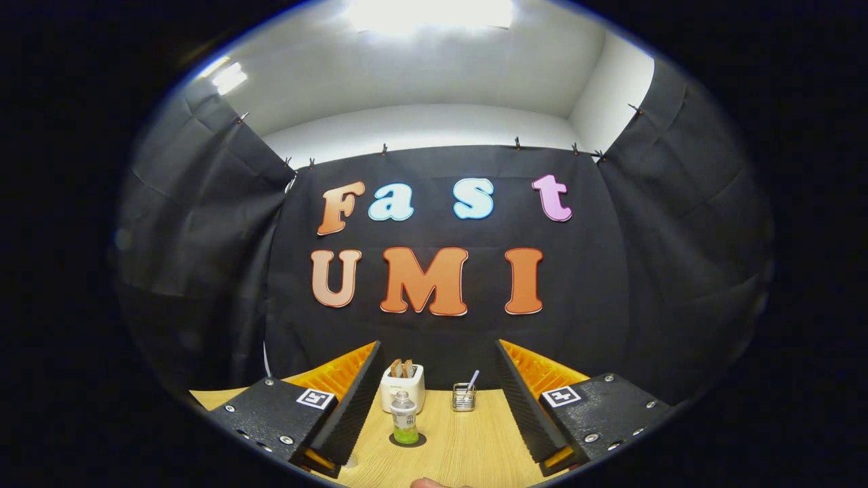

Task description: Take the bottle from table, then pour the juice into the cup, finally place the bottle on the coaster

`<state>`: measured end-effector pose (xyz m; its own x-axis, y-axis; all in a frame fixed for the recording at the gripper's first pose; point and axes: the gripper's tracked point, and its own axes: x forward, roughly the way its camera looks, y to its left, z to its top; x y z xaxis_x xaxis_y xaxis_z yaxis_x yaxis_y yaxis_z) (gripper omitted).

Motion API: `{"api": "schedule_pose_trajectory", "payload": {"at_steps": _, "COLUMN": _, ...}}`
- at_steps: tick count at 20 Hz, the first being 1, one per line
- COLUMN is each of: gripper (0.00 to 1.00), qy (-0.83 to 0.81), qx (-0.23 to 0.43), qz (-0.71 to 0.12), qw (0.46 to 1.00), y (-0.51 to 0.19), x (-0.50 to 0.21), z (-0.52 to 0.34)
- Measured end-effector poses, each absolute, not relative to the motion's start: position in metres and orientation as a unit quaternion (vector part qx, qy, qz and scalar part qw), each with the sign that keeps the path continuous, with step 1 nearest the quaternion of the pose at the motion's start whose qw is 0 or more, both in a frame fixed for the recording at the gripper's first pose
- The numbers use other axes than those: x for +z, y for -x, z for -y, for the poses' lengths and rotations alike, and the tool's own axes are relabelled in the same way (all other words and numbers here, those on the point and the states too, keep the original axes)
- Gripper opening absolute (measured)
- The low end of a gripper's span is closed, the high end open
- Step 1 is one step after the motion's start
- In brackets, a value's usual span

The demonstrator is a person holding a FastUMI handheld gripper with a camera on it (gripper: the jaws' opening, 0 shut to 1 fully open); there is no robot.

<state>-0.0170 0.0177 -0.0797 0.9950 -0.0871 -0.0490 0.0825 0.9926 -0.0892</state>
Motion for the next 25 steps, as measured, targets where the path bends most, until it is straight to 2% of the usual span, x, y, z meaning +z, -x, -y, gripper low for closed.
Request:
{"api": "schedule_pose_trajectory", "payload": {"at_steps": 8, "gripper": 0.95, "qy": 0.049, "qx": -0.022, "qz": 0.013, "qw": 0.998, "y": 0.044, "x": -0.047, "z": -0.034}}
{"api": "schedule_pose_trajectory", "payload": {"at_steps": 25, "gripper": 0.95, "qy": 0.024, "qx": -0.041, "qz": -0.004, "qw": 0.999, "y": 0.048, "x": -0.041, "z": -0.029}}
